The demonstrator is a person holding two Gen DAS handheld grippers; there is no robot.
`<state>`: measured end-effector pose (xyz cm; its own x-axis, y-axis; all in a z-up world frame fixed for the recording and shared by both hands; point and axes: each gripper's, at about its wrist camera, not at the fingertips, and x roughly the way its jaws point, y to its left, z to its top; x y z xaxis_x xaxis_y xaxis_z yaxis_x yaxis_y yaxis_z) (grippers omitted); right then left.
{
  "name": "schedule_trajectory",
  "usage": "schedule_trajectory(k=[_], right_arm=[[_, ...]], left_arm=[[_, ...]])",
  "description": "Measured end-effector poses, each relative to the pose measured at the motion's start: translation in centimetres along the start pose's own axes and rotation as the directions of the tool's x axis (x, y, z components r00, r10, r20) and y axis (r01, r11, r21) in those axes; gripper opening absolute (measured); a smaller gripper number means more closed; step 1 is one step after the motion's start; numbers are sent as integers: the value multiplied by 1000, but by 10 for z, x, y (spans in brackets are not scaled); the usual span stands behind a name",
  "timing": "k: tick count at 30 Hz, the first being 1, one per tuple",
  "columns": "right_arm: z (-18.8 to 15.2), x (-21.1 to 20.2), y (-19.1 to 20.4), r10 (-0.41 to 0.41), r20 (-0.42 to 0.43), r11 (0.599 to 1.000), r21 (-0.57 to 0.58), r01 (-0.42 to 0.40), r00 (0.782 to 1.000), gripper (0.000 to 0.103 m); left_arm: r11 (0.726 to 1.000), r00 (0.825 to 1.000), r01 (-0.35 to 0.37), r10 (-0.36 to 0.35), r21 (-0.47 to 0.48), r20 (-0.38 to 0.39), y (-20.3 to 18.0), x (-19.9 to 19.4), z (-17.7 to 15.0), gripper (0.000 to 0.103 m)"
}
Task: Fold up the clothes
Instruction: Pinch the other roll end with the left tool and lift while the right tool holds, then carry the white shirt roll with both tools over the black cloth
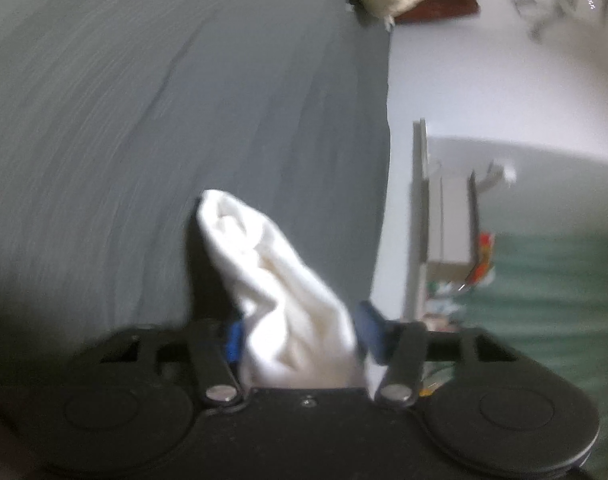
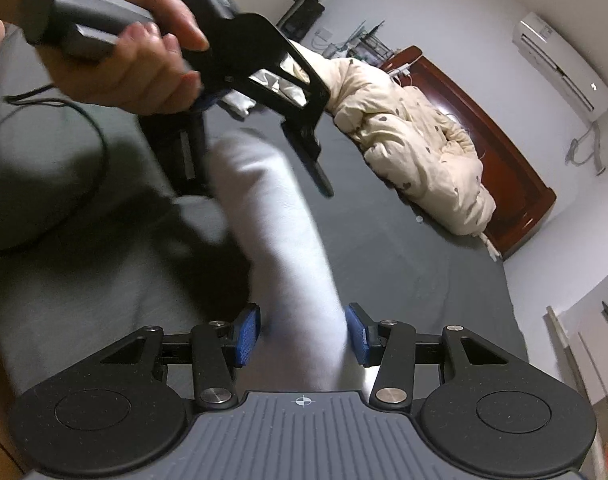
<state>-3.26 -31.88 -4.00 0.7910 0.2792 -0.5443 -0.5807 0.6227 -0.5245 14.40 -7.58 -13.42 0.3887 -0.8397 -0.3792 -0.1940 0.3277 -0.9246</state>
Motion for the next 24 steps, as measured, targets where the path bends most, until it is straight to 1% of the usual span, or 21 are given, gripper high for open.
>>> schedule_trajectory(k=[1, 2, 3, 4, 7, 9, 11, 12, 13, 14, 15, 16, 17, 18, 19, 20, 23, 24], right_arm=[[-1, -3, 2, 5, -2, 1000, 18, -5, 1000, 47], [-3, -7, 3, 10, -4, 999, 43, -10, 1000, 47], [-4, -12, -1, 17, -9, 996, 93, -16, 1000, 47], [-6, -16, -4, 23, -14, 990, 143, -21, 1000, 47], [-11, -30, -14, 45, -27, 957, 289, -35, 999, 47], [-14, -39, -21, 62, -34, 921, 388, -44, 998, 47], [-23, -45, -34, 99, -36, 851, 522, -66, 994, 49], [-29, -47, -42, 133, -22, 797, 597, -94, 991, 51], [-36, -49, -49, 167, -5, 736, 666, -121, 986, 52], [-42, -50, -56, 202, 17, 666, 731, -150, 979, 52], [-50, -49, -62, 251, 50, 583, 790, -192, 967, 53], [-58, -45, -67, 302, 82, 499, 835, -231, 950, 54], [-65, -41, -70, 344, 107, 427, 867, -258, 933, 58], [-68, -35, -71, 371, 123, 377, 886, -270, 920, 67], [-72, -29, -73, 397, 140, 324, 903, -282, 907, 71], [-75, -24, -74, 418, 154, 281, 915, -289, 895, 73], [-70, -9, -76, 422, 145, 275, 920, -278, 895, 73], [-68, -1, -80, 429, 147, 252, 928, -275, 891, 73]], left_arm=[[999, 1000, -25, 25, 39, -5, -3, -1, 1, 34], [994, 998, -62, 63, 88, -9, -7, -1, 2, 30], [986, 996, -91, 93, 138, -7, -11, -2, 1, 24], [980, 994, -103, 106, 172, -5, -13, -5, 0, 20], [952, 990, -137, 141, 272, 4, -19, -15, -4, 16], [928, 986, -159, 165, 337, 13, -24, -21, -6, 16], [898, 982, -180, 187, 400, 23, -28, -27, -9, 16], [882, 980, -191, 198, 431, 28, -30, -31, -10, 15], [864, 977, -201, 209, 461, 34, -32, -34, -12, 15], [845, 975, -210, 219, 491, 40, -34, -37, -13, 15], [825, 972, -220, 230, 520, 47, -36, -40, -14, 15], [804, 969, -229, 239, 548, 54, -38, -43, -16, 15], [782, 967, -238, 249, 576, 61, -41, -46, -17, 15], [759, 964, -247, 259, 603, 69, -43, -50, -18, 15], [739, 961, -254, 267, 624, 74, -44, -52, -19, 15], [739, 959, -257, 275, 623, 70, -42, -54, -19, 15], [736, 953, -266, 297, 622, 56, -36, -57, -17, 16], [736, 952, -269, 303, 622, 53, -34, -58, -17, 16]])
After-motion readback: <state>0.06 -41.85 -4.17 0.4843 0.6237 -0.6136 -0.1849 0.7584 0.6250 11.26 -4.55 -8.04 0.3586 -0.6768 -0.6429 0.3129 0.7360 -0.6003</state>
